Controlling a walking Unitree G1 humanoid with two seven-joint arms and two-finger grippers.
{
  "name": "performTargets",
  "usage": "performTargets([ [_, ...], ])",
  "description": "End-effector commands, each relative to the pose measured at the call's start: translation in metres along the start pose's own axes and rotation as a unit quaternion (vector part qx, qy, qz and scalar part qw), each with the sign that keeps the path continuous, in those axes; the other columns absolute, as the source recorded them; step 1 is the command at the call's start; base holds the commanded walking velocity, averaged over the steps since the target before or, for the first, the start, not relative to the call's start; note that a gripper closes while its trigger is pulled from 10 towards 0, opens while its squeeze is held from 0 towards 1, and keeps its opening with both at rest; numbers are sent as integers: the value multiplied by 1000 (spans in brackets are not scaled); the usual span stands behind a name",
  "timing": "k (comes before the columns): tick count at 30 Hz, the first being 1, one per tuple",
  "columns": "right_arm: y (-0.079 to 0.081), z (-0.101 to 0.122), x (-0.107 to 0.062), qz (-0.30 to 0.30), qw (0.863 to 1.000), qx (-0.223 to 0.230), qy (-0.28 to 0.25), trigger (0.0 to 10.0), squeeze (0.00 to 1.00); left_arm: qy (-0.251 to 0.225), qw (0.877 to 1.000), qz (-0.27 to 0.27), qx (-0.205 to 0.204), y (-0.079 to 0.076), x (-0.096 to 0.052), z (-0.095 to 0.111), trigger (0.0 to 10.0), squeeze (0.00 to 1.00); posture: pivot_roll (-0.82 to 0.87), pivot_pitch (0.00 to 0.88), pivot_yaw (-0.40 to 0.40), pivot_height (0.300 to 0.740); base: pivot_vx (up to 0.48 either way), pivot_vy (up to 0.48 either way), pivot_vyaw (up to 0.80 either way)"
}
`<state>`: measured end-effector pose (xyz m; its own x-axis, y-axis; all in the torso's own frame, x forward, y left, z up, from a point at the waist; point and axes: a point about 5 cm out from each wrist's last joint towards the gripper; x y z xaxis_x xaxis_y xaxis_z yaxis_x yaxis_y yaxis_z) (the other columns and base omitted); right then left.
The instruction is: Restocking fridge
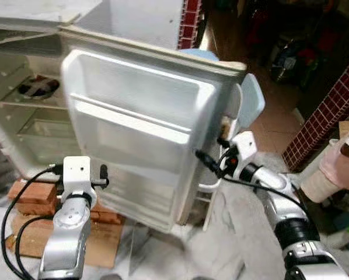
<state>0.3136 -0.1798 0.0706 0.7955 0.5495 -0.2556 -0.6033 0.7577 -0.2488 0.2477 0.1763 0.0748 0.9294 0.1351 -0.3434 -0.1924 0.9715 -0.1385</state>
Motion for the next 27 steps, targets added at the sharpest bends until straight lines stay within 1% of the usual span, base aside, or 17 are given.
performTargets([
  [1, -5, 9, 4, -8, 1000, -16, -11, 10000, 0, -8, 1000, 10, 8, 5, 1, 7, 10000, 0, 89, 0, -64, 740, 0, -315, 0],
  [4, -8, 7, 4, -23, 999, -28, 1, 10000, 0, -12, 1000, 14, 0, 6, 1, 7, 10000, 0, 89, 0, -64, 740, 0, -105, 0],
  [5, -11, 6, 4, -40, 999, -37, 7, 10000, 0, -13, 1000, 20, 1, 7, 1, 8, 10000, 0, 89, 0, -64, 740, 0, 0, 0],
  [8, -11, 8, 5, -46, 998, -31, 1, 10000, 0, -14, 999, 28, -7, 9, 2, 8, 10000, 0, 91, 0, -65, 740, 0, 0, 0],
  [12, -8, 11, 11, -70, 997, -40, 3, 10000, 0, -8, 997, 70, -28, 17, 2, 7, 10000, 0, 89, 0, -66, 740, 0, 0, 0],
  [13, -7, 13, 13, -86, 995, -43, 0, 10000, 0, -4, 996, 82, -45, 20, 2, 6, 10000, 0, 90, 0, -67, 740, 0, 0, 544],
  [14, -7, 14, 14, -91, 995, -44, -2, 10000, 0, -3, 995, 85, -48, 21, 3, 5, 10000, 0, 90, 0, -67, 740, 0, 0, 544],
  [17, -7, 15, 15, -100, 994, -44, -4, 10000, 0, -1, 995, 90, -48, 22, 3, 5, 10000, 0, 89, 0, -66, 740, 0, 0, 788],
  [18, -6, 19, 18, -120, 992, -33, -13, 10000, 0, 1, 995, 92, -49, 23, 3, 4, 10000, 0, 88, 0, -68, 740, 0, 0, 788],
  [22, -6, 28, 22, -141, 989, -27, -30, 10000, 0, -3, 994, 96, -46, 23, 4, 5, 10000, 0, 86, 0, -69, 740, 0, 0, 788],
  [26, -6, 31, 24, -147, 988, -26, -37, 10000, 0, -5, 994, 94, -46, 22, 5, 6, 10000, 0, 85, 0, -72, 740, 0, 0, 783],
  [27, -7, 31, 25, -152, 988, -21, -34, 10000, 0, -7, 994, 94, -49, 22, 5, 6, 10000, 0, 85, 0, -73, 740, 0, 0, 0],
])
Point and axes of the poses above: a point about 5 cm out from each wrist's last joint towards the gripper, its own x axis pointing out of the wrist towards the gripper, its own z axis along the axis of the wrist's last joint, y = z × x, and after that the axes turned 15 degrees about -x, right-handed
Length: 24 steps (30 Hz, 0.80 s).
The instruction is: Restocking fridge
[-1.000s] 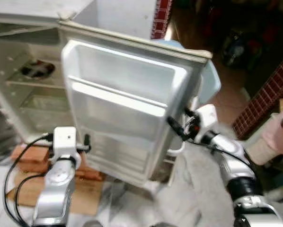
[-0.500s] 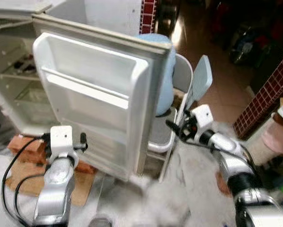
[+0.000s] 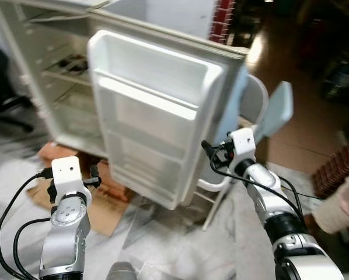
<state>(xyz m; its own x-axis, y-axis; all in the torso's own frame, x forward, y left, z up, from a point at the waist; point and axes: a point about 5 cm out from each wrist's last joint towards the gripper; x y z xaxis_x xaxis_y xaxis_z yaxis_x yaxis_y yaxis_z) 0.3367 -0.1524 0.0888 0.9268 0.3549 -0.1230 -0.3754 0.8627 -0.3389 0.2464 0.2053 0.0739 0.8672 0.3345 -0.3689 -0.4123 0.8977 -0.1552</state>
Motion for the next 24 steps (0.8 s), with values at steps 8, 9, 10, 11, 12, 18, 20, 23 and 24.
performTargets([
  [8, -12, 2, -1, -30, 1000, 8, -2, 10000, 0, -3, 1000, -15, -5, -8, 1, 1, 10000, 0, 84, 0, -74, 740, 0, -237, 0],
  [9, -12, 2, -1, -30, 1000, 8, -2, 10000, 0, -3, 1000, -15, -5, -8, 1, 1, 10000, 0, 84, 0, -74, 740, 0, -368, 0],
  [10, -12, 2, -1, -30, 1000, 8, -2, 10000, 0, -2, 1000, -16, -5, -8, 1, 1, 10000, 0, 84, 0, -73, 740, 0, -401, 0],
  [11, -12, 2, -1, -30, 1000, 8, -2, 10000, 0, -1, 1000, -16, -5, -8, 2, 0, 10000, 0, 84, 0, -74, 740, 0, -394, 0],
  [12, -12, 2, -1, -30, 1000, 8, -2, 10000, 0, -1, 1000, -17, -5, -9, 2, 0, 10000, 0, 84, 0, -74, 740, 0, -394, 0],
  [18, -13, 2, -1, -32, 999, 8, -1, 10000, 0, -1, 1000, -17, -6, -9, 3, 0, 10000, 0, 83, 0, -72, 740, 0, -320, 0],
  [20, -13, 2, -1, -32, 999, 8, -1, 10000, 0, -4, 1000, -16, -13, -9, 3, 1, 10000, 0, 84, 0, -72, 740, 0, 0, 0],
  [23, -13, 1, -2, -33, 999, 8, -1, 10000, 0, -11, 1000, -14, -19, -9, 2, 2, 10000, 0, 85, 0, -73, 740, 0, 0, 0],
  [24, -13, 1, -2, -33, 999, 8, -1, 10000, 0, -11, 1000, -14, -19, -9, 2, 2, 10000, 0, 85, 0, -73, 740, 0, 0, 0],
])
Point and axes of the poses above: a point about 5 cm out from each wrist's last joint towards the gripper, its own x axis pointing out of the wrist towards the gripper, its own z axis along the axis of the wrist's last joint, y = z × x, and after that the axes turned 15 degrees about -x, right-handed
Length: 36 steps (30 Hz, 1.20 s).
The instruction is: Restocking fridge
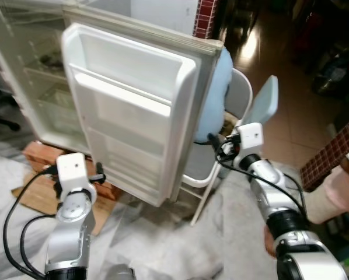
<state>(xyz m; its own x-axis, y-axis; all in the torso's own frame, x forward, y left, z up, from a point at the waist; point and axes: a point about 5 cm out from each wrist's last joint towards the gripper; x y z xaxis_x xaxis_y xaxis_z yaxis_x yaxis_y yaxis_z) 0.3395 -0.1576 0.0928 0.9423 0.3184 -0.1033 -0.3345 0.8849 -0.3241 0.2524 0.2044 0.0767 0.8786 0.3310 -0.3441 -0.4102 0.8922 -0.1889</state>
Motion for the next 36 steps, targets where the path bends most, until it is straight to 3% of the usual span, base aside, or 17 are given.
performTargets([
  [1, -7, 0, -2, -10, 1000, -3, 1, 10000, 0, 1, 1000, -8, -2, -5, -1, -2, 10000, 0, 85, 0, -73, 740, 0, 0, 0],
  [21, -4, 8, 5, -15, 1000, 4, -12, 10000, 0, -10, 1000, 18, -17, -1, 1, -1, 10000, 0, 89, 0, -82, 740, 0, 0, 0],
  [23, -3, 16, 13, -38, 999, 4, -8, 10000, 0, -7, 1000, 25, -14, 2, 1, -2, 10000, 0, 95, 0, -81, 740, 0, 0, 0],
  [27, 7, 37, 32, -58, 998, 10, -9, 10000, 0, 10, 996, 86, -23, 24, 1, -8, 10000, 0, 102, 0, -81, 740, 0, 0, 0],
  [29, 21, 61, 47, -56, 998, 21, -25, 10000, 0, 27, 992, 120, -42, 38, 1, -13, 10000, 0, 118, 0, -87, 740, 0, 0, 0],
  [32, 37, 88, 60, -42, 997, 37, -54, 10000, 0, 24, 991, 125, -44, 43, 1, -12, 10000, 0, 137, 0, -96, 740, 0, 0, 0],
  [36, 53, 106, 68, -25, 996, 52, -63, 10000, 0, 16, 992, 121, -41, 42, 2, -10, 10000, 0, 149, 0, -108, 740, 0, 0, 0],
])
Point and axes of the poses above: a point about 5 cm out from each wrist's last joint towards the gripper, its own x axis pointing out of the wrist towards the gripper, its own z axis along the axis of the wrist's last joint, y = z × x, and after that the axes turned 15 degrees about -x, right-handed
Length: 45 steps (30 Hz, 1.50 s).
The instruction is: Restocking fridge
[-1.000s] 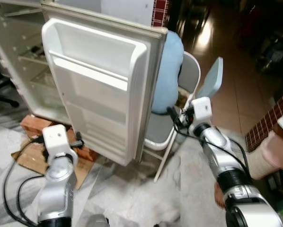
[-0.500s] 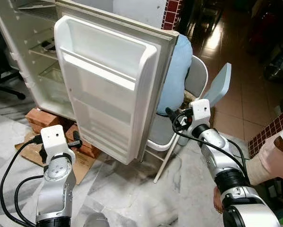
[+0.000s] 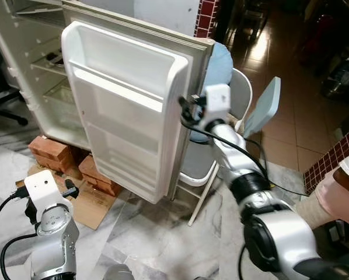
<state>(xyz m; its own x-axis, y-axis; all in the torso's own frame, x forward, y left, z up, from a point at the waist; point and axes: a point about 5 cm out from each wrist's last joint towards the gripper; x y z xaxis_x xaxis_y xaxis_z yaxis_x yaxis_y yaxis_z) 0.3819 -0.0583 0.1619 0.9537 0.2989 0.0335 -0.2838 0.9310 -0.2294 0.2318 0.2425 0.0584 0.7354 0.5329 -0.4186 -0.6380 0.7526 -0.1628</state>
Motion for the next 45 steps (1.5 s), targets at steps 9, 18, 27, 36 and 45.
performTargets([
  [9, 71, 56, -19, 307, 932, 128, -142, 10000, 0, -9, 999, -39, 2, -16, -6, 1, 10000, 0, 153, 0, -116, 740, 0, 0, 0],
  [18, 30, -9, -86, 470, 873, 112, -67, 10000, 0, -3, 999, -46, 9, -15, -2, 0, 10000, 0, 121, 0, -90, 740, 0, 0, 0],
  [27, -39, -100, -101, 313, 927, -123, 167, 10000, 0, -7, 998, -60, 22, -15, 0, 0, 10000, 0, 114, 0, -80, 740, 0, 0, 0],
  [36, -40, -95, -93, 215, 958, -114, 151, 10000, 0, -17, 997, -77, 25, -15, -2, 1, 10000, 0, 112, 0, -82, 740, 245, 0, 0],
  [45, -42, -85, -86, 171, 970, -124, 121, 10000, 0, -13, 997, -80, 18, -19, -1, -1, 10000, 0, 100, 0, -83, 740, 421, 117, 0],
])
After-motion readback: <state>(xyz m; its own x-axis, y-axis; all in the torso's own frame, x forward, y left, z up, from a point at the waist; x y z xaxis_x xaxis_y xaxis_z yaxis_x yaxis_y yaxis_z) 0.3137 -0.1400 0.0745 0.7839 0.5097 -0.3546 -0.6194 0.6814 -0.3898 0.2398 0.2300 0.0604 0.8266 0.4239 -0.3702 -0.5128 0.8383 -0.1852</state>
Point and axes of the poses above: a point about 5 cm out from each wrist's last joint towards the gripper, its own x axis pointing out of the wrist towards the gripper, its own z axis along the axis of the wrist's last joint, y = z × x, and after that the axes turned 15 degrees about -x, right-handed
